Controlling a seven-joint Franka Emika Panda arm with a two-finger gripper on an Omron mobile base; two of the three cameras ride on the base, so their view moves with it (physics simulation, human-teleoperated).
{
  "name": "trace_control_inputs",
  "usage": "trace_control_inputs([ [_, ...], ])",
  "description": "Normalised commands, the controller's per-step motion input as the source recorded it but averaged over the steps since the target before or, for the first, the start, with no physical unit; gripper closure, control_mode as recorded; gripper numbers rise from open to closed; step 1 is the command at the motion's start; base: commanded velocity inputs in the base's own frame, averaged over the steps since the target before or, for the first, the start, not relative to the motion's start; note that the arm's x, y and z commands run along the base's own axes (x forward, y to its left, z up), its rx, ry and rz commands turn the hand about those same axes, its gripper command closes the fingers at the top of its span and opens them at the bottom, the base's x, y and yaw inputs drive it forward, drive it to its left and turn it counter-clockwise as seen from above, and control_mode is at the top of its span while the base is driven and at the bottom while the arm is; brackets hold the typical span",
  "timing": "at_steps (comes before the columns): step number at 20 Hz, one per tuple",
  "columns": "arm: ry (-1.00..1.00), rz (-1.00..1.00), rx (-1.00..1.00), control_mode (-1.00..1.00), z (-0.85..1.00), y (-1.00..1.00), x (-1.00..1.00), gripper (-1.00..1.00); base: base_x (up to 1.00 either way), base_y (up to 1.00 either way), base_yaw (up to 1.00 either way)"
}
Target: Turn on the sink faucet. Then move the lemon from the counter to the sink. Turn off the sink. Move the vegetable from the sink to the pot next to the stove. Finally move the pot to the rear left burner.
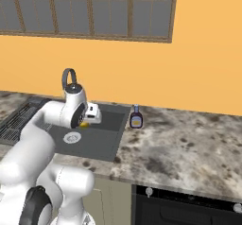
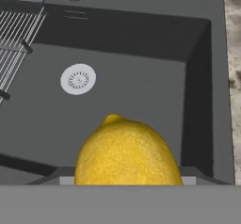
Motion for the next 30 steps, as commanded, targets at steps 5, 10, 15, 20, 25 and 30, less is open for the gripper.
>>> trace_control_inputs([
  [5,-0.02,0.0,-0.01,1.0,0.0,0.0,-0.01,1.0,-0.25,0.0,-0.04],
  [10,0.0,0.0,0.0,1.0,0.0,0.0,0.0,1.0,-0.45,-0.06,-0.41],
  [15,0.0,0.0,0.0,1.0,0.0,0.0,0.0,1.0,-0.25,-0.05,-0.62],
  [20,0.0,0.0,0.0,1.0,0.0,0.0,0.0,1.0,-0.1,-0.03,-0.66],
  [25,0.0,0.0,0.0,1.0,0.0,0.0,0.0,1.0,-0.01,-0.07,-0.65],
  [30,0.0,0.0,0.0,1.0,0.0,0.0,0.0,1.0,0.0,-0.15,-0.64],
])
